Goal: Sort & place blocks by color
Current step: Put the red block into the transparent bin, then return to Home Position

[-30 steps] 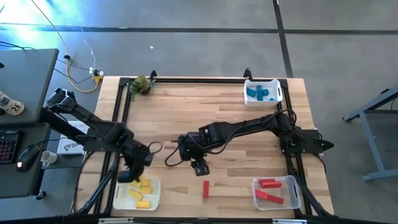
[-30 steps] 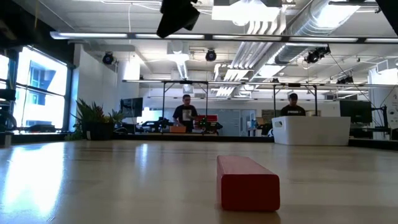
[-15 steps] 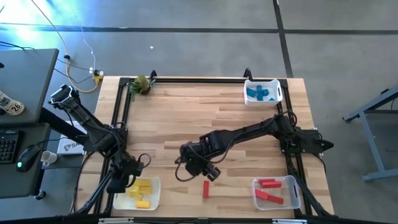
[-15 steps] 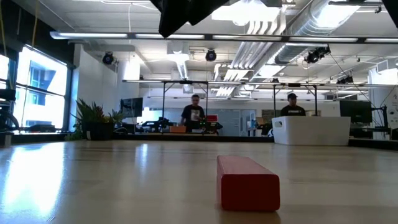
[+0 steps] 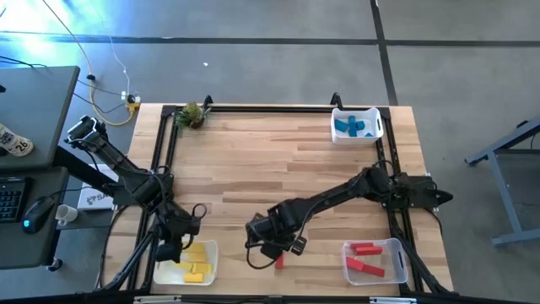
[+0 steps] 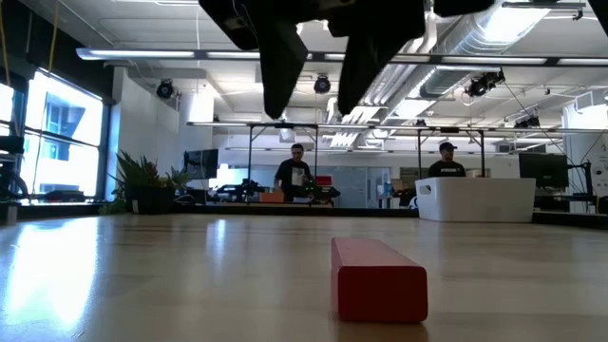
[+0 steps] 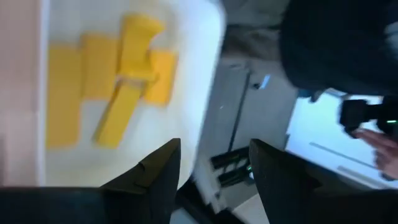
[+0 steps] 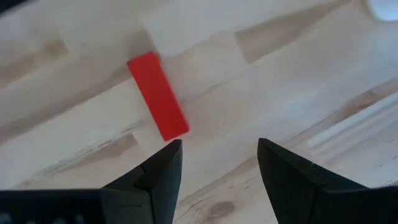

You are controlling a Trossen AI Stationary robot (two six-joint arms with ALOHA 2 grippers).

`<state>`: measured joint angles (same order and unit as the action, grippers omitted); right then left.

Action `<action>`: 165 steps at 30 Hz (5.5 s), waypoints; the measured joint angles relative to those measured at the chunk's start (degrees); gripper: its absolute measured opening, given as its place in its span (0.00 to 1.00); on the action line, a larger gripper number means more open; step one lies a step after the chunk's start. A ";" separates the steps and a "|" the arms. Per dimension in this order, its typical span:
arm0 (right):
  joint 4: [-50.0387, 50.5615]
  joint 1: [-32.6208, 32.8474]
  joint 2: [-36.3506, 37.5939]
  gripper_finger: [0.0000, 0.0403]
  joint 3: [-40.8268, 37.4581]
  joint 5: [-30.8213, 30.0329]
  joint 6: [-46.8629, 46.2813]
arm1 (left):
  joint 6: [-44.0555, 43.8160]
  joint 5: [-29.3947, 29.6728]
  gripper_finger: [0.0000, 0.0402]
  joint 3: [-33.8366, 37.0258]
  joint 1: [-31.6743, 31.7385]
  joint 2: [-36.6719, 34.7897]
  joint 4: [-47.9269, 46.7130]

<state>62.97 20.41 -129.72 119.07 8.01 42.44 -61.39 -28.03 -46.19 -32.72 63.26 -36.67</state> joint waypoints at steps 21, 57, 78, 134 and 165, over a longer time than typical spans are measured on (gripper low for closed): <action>1.21 3.99 -3.58 0.48 0.00 -4.11 2.16 | 1.54 0.14 0.44 -0.02 10.35 0.00 17.42; -1.34 6.97 -10.79 0.47 0.33 -6.82 0.70 | 4.94 0.15 0.44 -0.02 12.45 0.00 17.29; -0.30 7.75 -11.32 0.18 2.31 -5.00 -54.63 | 6.37 5.69 0.44 -0.02 12.43 0.00 17.29; -5.85 35.87 37.38 0.18 -52.41 -7.71 -127.03 | 23.97 16.92 0.44 -0.02 18.52 -0.01 28.58; -2.59 35.98 40.34 0.57 -50.88 -19.53 -127.49 | 39.28 16.61 0.44 -0.02 40.26 -9.37 41.44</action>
<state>60.38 56.39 -89.38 68.18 -11.52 -85.06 -22.10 -11.43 -46.22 7.54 53.90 4.77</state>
